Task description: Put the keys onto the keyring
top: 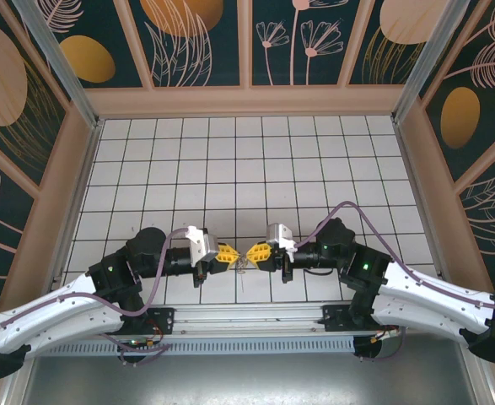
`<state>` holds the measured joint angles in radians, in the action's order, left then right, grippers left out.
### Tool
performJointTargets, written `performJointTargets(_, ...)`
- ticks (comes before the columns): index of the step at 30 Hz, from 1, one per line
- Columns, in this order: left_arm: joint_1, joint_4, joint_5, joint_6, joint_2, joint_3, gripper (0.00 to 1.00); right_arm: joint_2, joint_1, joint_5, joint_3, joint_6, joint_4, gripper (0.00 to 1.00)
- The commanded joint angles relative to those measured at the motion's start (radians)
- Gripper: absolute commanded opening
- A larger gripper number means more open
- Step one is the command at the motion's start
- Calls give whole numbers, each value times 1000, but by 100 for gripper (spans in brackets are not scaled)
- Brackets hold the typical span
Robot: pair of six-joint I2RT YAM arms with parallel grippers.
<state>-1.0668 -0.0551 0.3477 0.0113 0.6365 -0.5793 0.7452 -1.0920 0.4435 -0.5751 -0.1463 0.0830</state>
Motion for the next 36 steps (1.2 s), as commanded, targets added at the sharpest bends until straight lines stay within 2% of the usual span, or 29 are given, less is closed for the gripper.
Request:
performJointTargets(1, 2, 46, 7, 12, -12, -2, 0, -16, 7, -7, 0, 15, 21, 0)
performJointTargets(36, 2, 44, 4, 14, -11, -4, 0, -22, 6, -27, -12, 13, 2, 0)
